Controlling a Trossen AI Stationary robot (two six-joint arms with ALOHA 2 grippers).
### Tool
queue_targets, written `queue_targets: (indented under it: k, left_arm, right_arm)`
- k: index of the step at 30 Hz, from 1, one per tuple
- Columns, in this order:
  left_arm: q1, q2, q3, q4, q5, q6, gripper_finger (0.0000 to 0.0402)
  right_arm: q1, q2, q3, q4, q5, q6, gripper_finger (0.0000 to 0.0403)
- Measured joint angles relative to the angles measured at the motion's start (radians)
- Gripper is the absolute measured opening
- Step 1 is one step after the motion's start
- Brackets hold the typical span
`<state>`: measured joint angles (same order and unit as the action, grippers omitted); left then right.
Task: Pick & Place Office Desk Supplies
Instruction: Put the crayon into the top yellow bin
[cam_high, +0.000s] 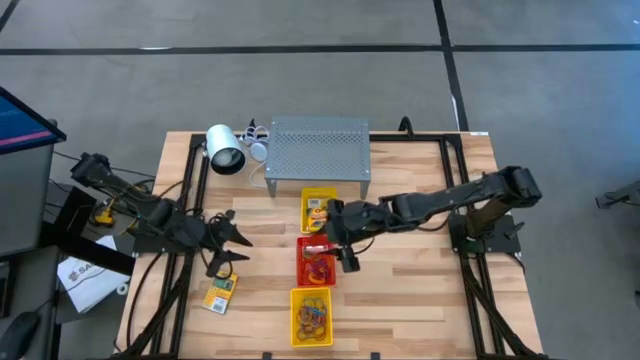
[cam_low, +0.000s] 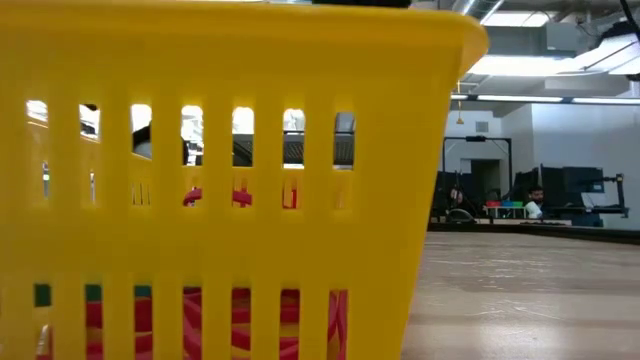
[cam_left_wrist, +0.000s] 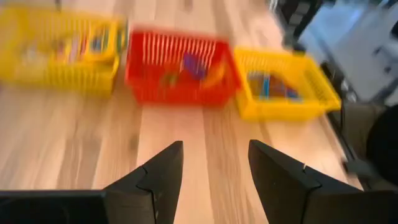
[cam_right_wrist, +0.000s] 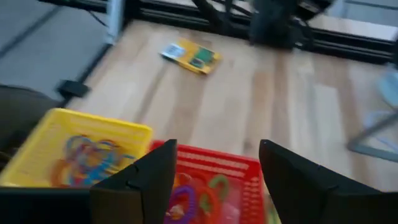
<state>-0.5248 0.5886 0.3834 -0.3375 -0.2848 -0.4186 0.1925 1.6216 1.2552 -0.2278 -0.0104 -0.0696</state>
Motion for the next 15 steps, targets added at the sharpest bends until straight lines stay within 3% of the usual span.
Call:
queue_targets:
  k: [4, 8, 11, 15]
  left_arm:
    - [0.0, 0.012, 0.094, -0.23, 0.077, -0.111, 0.0178]
    - [0.014, 0.039, 0.154, -0.344, 0.176, -0.191, 0.0178]
    - [0.045, 0.069, 0.177, -0.389, 0.249, -0.207, 0.0178]
    - [0.109, 0.141, 0.178, -0.454, 0.359, -0.185, 0.0178]
  right_arm:
    - [0.003, -0.021, 0.0, -0.001, -0.052, 0.026, 0.0223]
    - [0.012, -0.011, -0.005, 0.013, -0.093, 0.026, 0.0223]
    - [0.004, -0.008, -0.045, 0.119, -0.148, 0.018, 0.0223]
    - [-0.032, -0.032, -0.129, 0.285, -0.302, 0.03, 0.0223]
